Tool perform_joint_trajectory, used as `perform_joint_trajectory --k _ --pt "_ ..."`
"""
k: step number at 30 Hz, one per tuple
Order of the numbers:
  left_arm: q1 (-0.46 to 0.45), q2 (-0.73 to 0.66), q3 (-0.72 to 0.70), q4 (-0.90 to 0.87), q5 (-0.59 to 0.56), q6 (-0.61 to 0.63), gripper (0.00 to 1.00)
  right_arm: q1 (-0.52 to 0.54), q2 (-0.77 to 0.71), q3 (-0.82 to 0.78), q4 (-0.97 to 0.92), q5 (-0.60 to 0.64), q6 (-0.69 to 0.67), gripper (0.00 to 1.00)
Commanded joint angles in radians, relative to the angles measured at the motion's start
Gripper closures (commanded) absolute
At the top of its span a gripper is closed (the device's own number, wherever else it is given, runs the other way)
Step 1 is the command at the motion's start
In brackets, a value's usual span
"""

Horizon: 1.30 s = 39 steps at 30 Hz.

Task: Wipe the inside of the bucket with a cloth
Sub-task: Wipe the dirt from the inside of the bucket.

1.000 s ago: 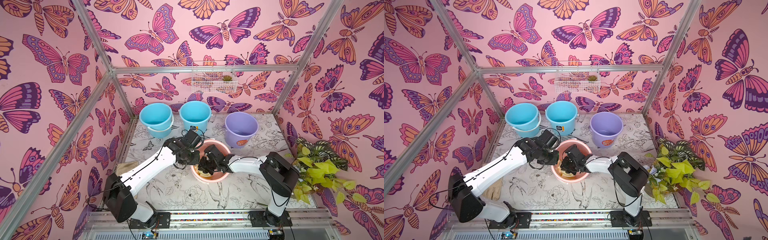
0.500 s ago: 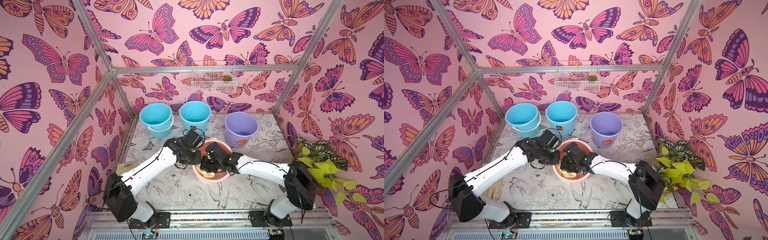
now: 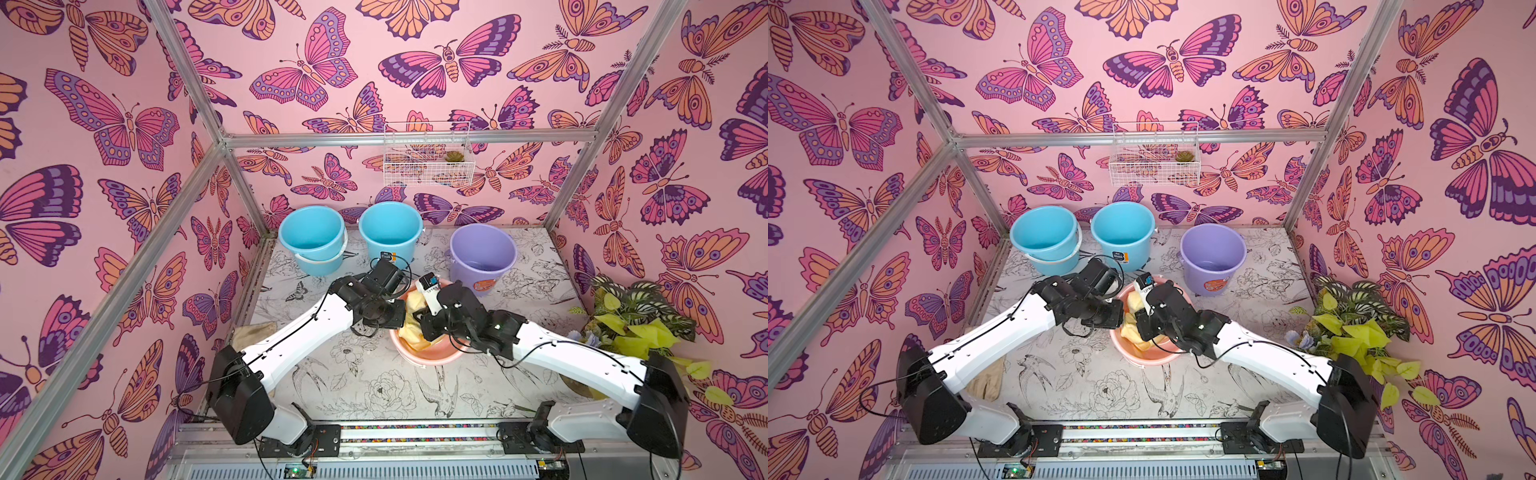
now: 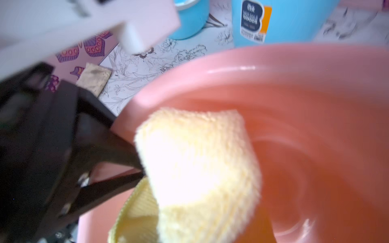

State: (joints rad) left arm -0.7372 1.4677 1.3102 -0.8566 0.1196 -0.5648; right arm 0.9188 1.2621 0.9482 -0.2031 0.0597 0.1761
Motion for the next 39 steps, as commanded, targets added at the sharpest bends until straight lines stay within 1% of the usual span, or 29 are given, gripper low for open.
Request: perform_joint_trajectory --k 1,3,5,8,11,14,16,19,23,25,33,39 --pt "0.001 -0.03 -0.009 0.016 0.046 0.027 1.0 0.002 -0.071 -0.049 0.074 -0.032 -0.558 1.0" --pt "0.001 -0.032 -0.012 0.017 0.062 0.03 1.0 0.002 -0.109 -0.076 0.074 -0.049 -0.789 1.0" --pt "-0.001 -0.036 -0.016 0.017 0.083 0.04 1.0 0.003 -0.144 -0.09 0.052 -0.031 -1.015 1.0" --pt "-0.001 -0.042 -0.024 0.018 0.1 0.049 1.0 0.003 -0.176 -0.112 0.043 0.034 -1.324 1.0" --pt "-0.002 -0.046 -0.035 0.016 0.116 0.061 1.0 0.002 -0.178 -0.147 0.122 0.083 -1.609 1.0" --pt "-0.002 -0.045 -0.042 0.009 0.136 0.074 1.0 0.0 -0.142 -0.122 0.113 0.081 -1.812 1.0" --pt "-0.005 -0.044 -0.043 0.0 0.142 0.081 1.0 0.0 -0.104 -0.098 0.117 0.081 -1.902 1.0" --pt "-0.011 -0.043 -0.044 -0.011 0.143 0.09 1.0 0.0 -0.043 -0.081 0.181 0.072 -2.005 1.0" --pt "-0.016 -0.046 -0.042 -0.019 0.142 0.095 1.0 0.001 0.017 -0.044 0.189 0.014 -2.069 1.0" --pt "-0.018 -0.045 -0.041 -0.025 0.141 0.098 1.0 0.006 0.039 -0.039 0.225 0.01 -2.107 1.0" --pt "-0.021 -0.042 -0.041 -0.037 0.129 0.105 1.0 0.018 0.026 0.013 0.232 -0.01 -2.17 1.0" --pt "-0.024 -0.031 -0.04 -0.036 0.127 0.106 1.0 0.021 0.011 0.019 0.23 -0.036 -2.176 1.0"
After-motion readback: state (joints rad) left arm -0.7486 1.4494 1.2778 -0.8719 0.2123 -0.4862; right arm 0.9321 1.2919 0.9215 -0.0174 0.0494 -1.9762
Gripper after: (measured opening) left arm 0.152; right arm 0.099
